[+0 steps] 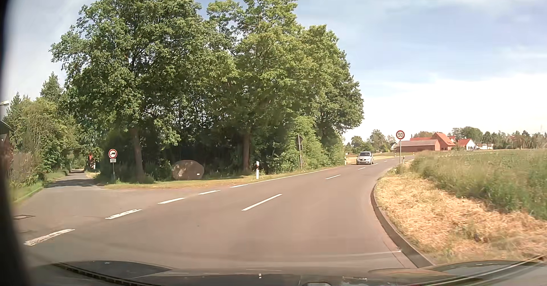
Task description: Follow the waypoints while adhering to traffic rules and regulations
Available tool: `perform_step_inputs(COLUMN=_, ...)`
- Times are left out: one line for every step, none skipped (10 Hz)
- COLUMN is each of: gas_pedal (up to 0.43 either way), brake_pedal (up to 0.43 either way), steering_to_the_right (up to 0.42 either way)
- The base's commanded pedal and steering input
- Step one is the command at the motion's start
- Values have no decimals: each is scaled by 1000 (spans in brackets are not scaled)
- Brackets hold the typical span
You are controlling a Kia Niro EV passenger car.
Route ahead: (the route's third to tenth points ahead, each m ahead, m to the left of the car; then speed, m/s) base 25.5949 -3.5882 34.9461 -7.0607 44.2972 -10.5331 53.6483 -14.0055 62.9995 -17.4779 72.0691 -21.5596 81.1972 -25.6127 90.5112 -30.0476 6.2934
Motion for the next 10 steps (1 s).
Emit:
perform_step_inputs(gas_pedal=358, brake_pedal=0, steering_to_the_right=-33)
perform_step_inputs(gas_pedal=358, brake_pedal=0, steering_to_the_right=3)
perform_step_inputs(gas_pedal=358, brake_pedal=0, steering_to_the_right=34)
perform_step_inputs(gas_pedal=358, brake_pedal=0, steering_to_the_right=55)
perform_step_inputs(gas_pedal=358, brake_pedal=0, steering_to_the_right=70)
perform_step_inputs(gas_pedal=358, brake_pedal=0, steering_to_the_right=78)
perform_step_inputs(gas_pedal=358, brake_pedal=0, steering_to_the_right=82)
perform_step_inputs(gas_pedal=358, brake_pedal=0, steering_to_the_right=88)
perform_step_inputs(gas_pedal=358, brake_pedal=0, steering_to_the_right=96)
perform_step_inputs(gas_pedal=358, brake_pedal=0, steering_to_the_right=99)
